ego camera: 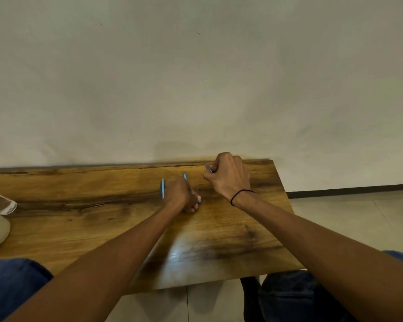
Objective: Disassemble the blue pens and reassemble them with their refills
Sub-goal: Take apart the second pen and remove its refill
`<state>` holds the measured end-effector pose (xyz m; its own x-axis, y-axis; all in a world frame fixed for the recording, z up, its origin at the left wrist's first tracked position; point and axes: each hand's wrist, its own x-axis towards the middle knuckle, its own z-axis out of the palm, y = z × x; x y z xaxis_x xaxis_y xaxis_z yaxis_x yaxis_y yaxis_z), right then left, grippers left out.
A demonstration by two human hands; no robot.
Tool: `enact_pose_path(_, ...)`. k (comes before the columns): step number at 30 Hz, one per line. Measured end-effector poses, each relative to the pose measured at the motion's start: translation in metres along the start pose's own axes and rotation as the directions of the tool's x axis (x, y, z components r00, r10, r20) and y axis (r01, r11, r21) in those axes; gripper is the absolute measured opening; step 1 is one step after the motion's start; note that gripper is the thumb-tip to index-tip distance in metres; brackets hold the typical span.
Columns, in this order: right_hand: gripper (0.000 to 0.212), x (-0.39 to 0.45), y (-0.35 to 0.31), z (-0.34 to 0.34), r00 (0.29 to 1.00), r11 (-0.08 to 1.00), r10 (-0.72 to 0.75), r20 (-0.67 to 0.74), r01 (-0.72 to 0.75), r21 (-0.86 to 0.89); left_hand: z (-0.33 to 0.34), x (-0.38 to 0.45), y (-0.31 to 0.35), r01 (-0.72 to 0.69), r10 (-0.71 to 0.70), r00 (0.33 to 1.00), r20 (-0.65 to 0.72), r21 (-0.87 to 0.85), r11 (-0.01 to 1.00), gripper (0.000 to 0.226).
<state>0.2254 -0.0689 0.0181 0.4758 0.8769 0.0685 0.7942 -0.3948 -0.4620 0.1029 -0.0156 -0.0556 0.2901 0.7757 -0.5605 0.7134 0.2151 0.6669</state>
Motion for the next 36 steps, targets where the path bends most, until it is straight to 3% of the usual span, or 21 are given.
enact_pose_path(4, 0.019, 0.003, 0.003, -0.003, 1.0, 1.0, -0.024, 0.012, 0.024, -0.008, 0.003, 0.0, -0.005, -0.015, 0.016, 1.0, -0.018, 0.048, 0.999, 0.013)
enact_pose_path(8, 0.018, 0.002, -0.005, -0.011, 0.998, 0.998, -0.061, 0.022, 0.06, 0.002, -0.012, -0.006, -0.003, -0.041, 0.038, 0.995, -0.089, -0.031, 0.999, 0.018)
enact_pose_path(11, 0.018, 0.002, -0.007, -0.015, 0.99, 0.989, -0.139, 0.011, 0.139, -0.045, -0.019, -0.008, 0.0, -0.107, 0.051, 0.985, -0.168, -0.345, 0.932, 0.026)
enact_pose_path(12, 0.018, 0.002, -0.006, -0.017, 0.986, 0.985, -0.164, 0.008, 0.164, -0.061, -0.02, -0.01, 0.004, -0.105, 0.025, 0.988, -0.155, -0.536, 0.837, 0.032)
enact_pose_path(14, 0.02, 0.003, -0.007, -0.021, 0.98, 0.977, -0.2, 0.015, 0.201, -0.07, -0.027, -0.017, 0.017, -0.032, -0.019, 0.999, -0.048, -0.862, 0.506, 0.052)
enact_pose_path(16, 0.019, 0.004, -0.017, -0.028, 0.972, 0.97, -0.235, 0.017, 0.236, -0.062, -0.041, -0.023, 0.027, 0.018, 0.045, 0.999, 0.028, -0.978, 0.208, 0.072)
enact_pose_path(19, 0.013, 0.003, -0.034, -0.038, 0.949, 0.949, -0.314, -0.002, 0.314, -0.043, -0.055, -0.031, 0.039, -0.009, 0.158, 0.987, 0.0, -0.998, 0.057, 0.09)
enact_pose_path(24, 0.016, 0.001, -0.05, -0.057, 0.881, 0.88, -0.474, 0.007, 0.474, -0.023, -0.063, -0.041, 0.051, -0.049, 0.227, 0.972, -0.055, -0.998, -0.032, 0.103)
enact_pose_path(29, 0.016, 0.001, -0.055, -0.063, 0.796, 0.785, -0.604, 0.042, 0.603, -0.145, -0.069, -0.043, 0.054, -0.047, 0.28, 0.958, -0.065, -0.996, -0.072, 0.111)
enact_pose_path(36, 0.018, 0.001, -0.06, -0.063, 0.755, 0.725, -0.651, 0.081, 0.65, -0.228, -0.07, -0.046, 0.061, -0.053, 0.307, 0.949, -0.076, -0.995, -0.083, 0.116)
